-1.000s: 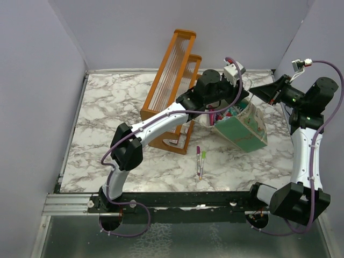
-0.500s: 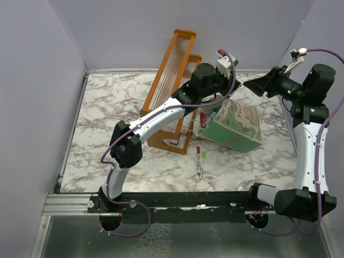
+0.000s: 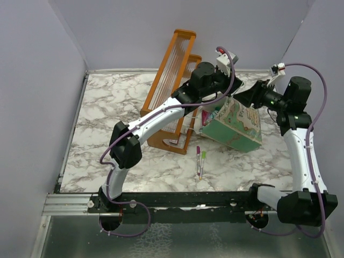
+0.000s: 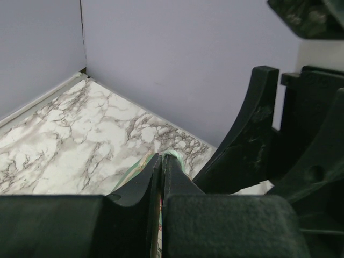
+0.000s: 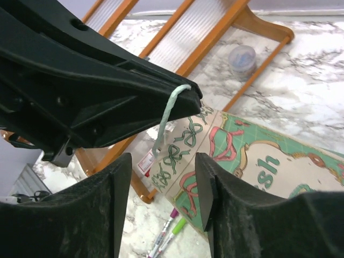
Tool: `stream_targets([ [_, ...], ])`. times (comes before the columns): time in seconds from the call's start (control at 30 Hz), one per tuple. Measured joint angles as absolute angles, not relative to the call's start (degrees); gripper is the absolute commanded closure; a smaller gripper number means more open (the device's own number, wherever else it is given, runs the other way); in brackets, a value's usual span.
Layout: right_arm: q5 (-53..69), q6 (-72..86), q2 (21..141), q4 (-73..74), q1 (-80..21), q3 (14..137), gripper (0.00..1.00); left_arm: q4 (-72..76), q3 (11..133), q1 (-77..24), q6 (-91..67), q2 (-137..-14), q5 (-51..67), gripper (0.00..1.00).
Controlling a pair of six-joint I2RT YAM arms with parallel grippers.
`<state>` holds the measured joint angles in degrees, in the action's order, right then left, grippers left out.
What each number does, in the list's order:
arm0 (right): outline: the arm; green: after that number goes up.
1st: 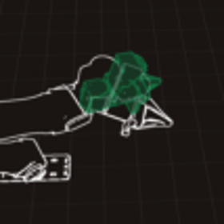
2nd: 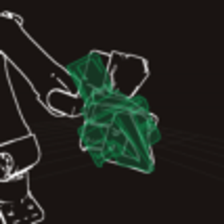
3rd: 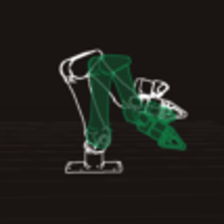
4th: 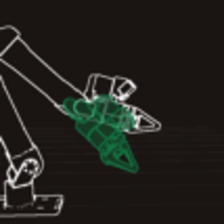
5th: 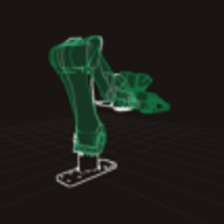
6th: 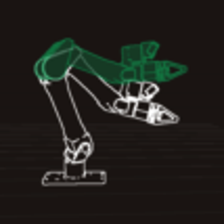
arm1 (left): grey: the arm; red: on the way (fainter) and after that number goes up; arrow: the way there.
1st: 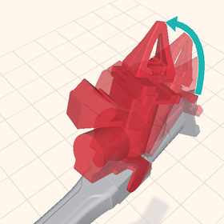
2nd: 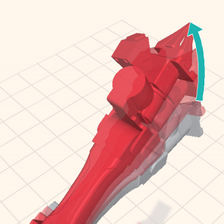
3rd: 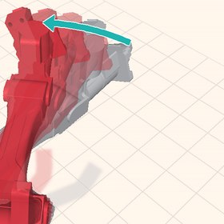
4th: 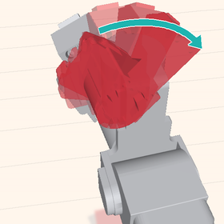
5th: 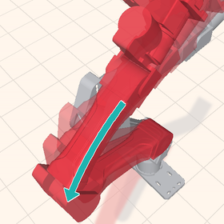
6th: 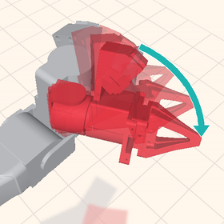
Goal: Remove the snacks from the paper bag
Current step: Adjust the paper bag at the center of the board.
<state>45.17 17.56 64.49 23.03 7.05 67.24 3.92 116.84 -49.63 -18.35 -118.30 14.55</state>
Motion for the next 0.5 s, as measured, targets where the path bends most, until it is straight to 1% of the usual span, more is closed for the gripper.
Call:
stream_targets([
  [0.17,51.0,22.7,66.8,12.2,7.0,63.5,0.56,3.9,116.8,-49.6,-19.0,-118.2,14.6,1.0],
  [0.2,51.8,23.5,66.9,10.5,7.0,62.8,0.59,3.9,116.8,-49.6,-19.0,-118.2,14.6,1.0],
  [0.27,54.2,25.7,66.9,5.5,7.0,60.1,0.71,3.7,116.8,-49.6,-19.2,-118.1,14.6,1.0],
  [0.3,55.0,26.6,66.9,3.6,7.0,59.2,0.73,3.7,116.8,-49.6,-19.2,-118.0,14.6,1.0],
  [0.43,57.6,29.4,67.2,-1.9,7.0,57.9,0.73,3.6,116.8,-49.6,-19.3,-117.4,14.6,1.0],
  [0.47,58.1,30.0,67.5,-3.6,6.9,57.9,0.75,3.6,116.8,-49.6,-19.4,-117.3,14.6,1.0],
  [0.5,58.7,31.0,67.9,-5.7,6.9,57.8,0.8,3.6,116.8,-49.6,-19.4,-117.1,14.6,1.0],
])
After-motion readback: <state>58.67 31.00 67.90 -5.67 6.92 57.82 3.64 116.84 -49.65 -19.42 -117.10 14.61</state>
